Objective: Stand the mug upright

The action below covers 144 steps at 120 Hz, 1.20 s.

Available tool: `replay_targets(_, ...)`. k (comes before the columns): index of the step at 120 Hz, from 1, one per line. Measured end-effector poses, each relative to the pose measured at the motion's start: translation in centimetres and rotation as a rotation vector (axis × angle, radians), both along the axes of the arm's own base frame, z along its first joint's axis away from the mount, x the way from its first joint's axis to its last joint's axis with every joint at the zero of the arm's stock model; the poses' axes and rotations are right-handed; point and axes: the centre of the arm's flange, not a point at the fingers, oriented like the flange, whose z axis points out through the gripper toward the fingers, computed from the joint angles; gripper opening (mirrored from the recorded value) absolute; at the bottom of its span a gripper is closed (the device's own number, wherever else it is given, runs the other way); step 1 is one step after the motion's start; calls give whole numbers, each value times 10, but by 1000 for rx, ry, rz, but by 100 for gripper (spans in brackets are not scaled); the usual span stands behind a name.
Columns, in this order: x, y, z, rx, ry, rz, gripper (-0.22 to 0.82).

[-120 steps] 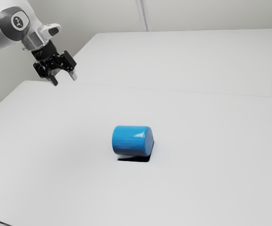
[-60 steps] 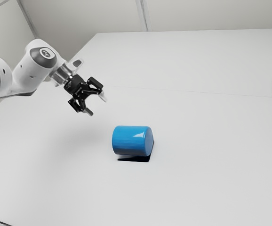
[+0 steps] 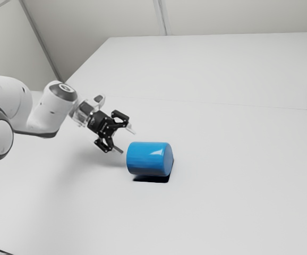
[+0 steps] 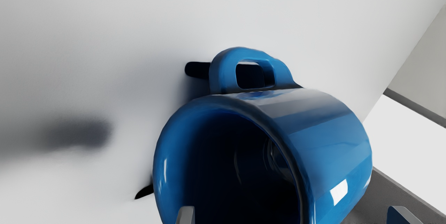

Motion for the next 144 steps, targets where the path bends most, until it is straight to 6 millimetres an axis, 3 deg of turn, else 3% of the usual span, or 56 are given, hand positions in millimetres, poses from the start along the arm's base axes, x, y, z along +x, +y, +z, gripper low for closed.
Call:
replay_targets(51,11,-25,-23,-128,-12,77,60)
replay_targets(57,12,-26,-23,-132,-14,77,52)
replay_targets(75,19,-31,-15,-121,-39,58,15)
replay_targets(90,27,-36,-2,-115,-71,45,-2)
replay_targets(131,31,-53,-4,-80,-76,27,-15)
replay_targets(137,32,-51,5,-47,-94,10,-15)
replay_targets(144,31,-59,32,33,-142,-58,-16)
